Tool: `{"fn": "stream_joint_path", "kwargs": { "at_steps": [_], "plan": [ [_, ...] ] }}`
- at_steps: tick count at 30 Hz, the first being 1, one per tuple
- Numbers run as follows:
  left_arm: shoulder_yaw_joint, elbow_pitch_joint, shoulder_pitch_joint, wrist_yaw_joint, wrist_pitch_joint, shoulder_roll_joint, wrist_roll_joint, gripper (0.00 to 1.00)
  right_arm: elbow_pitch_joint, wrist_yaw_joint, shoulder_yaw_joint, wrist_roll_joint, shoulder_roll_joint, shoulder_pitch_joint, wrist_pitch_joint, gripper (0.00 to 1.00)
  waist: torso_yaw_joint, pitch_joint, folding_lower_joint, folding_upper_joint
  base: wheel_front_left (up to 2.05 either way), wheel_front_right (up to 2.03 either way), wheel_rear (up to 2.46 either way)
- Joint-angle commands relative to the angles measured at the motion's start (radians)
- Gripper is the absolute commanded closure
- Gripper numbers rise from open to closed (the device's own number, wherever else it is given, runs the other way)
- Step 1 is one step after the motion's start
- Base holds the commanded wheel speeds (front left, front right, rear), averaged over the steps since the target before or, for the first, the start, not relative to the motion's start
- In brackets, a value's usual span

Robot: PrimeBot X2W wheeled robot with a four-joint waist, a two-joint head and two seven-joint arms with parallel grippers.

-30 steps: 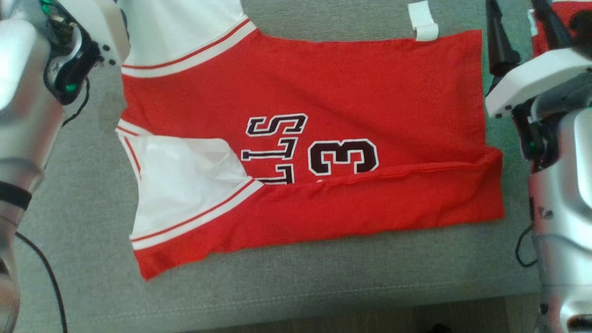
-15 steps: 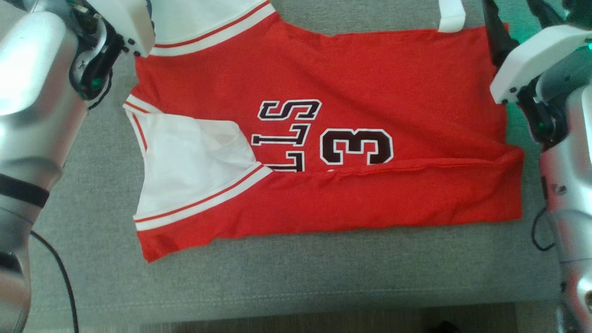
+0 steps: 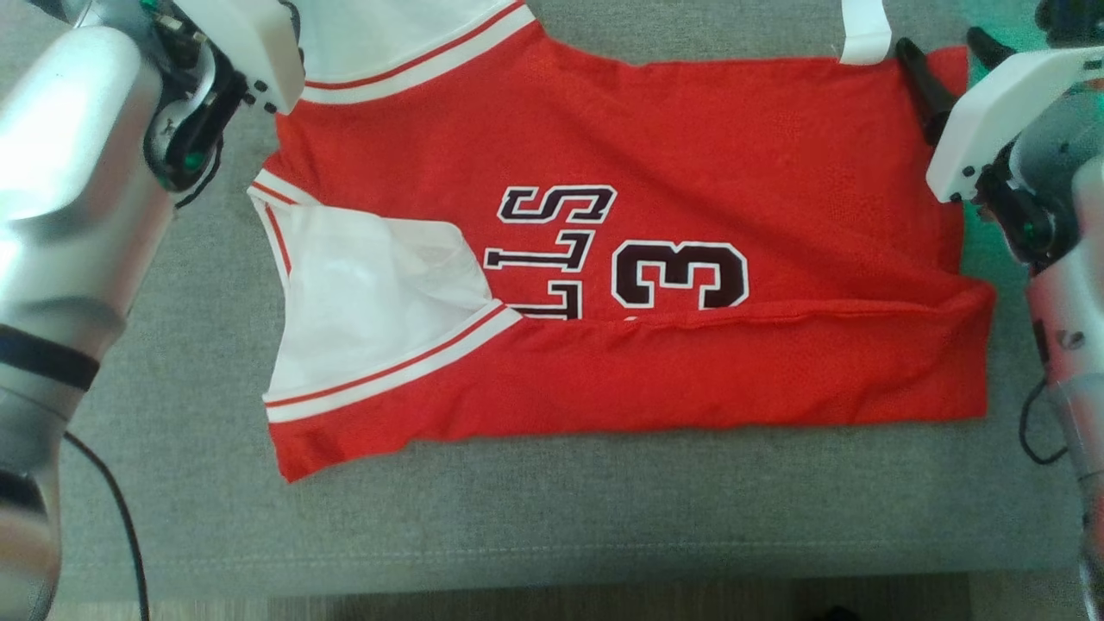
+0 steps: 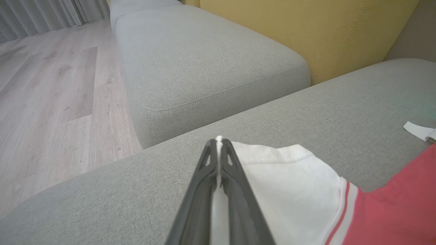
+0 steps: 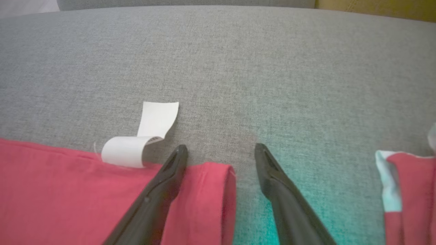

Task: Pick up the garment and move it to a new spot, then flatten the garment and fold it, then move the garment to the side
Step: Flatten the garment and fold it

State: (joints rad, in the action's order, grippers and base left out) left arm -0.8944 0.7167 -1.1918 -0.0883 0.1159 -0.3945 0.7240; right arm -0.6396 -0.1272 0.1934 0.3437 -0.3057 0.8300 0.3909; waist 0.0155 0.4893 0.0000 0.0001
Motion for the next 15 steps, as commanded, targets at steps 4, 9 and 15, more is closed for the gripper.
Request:
{"fn": "stream_joint_path", "kwargs": {
  "at_steps": [4,9,15],
  "plan": [
    [0.027,-0.011,-0.031,0.005,0.004,-0.038,0.006,1.00,0.017,-0.003,0.047,0.038,-0.020,-0.005,0.045,0.57,-0.002,-0.007,0.0000,-0.0001,0.00,0.00,0.00],
    [0.027,0.000,-0.032,0.006,0.007,-0.043,0.008,1.00,0.039,-0.003,0.067,0.077,-0.032,0.002,0.062,1.00,-0.007,-0.011,0.0000,-0.0001,0.00,0.00,0.00],
    [0.037,0.016,-0.045,0.013,0.016,-0.054,0.014,1.00,0.072,-0.003,0.075,0.086,-0.041,0.040,-0.004,1.00,-0.017,-0.007,0.0000,-0.0001,0.00,0.00,0.00]
  ]
}}
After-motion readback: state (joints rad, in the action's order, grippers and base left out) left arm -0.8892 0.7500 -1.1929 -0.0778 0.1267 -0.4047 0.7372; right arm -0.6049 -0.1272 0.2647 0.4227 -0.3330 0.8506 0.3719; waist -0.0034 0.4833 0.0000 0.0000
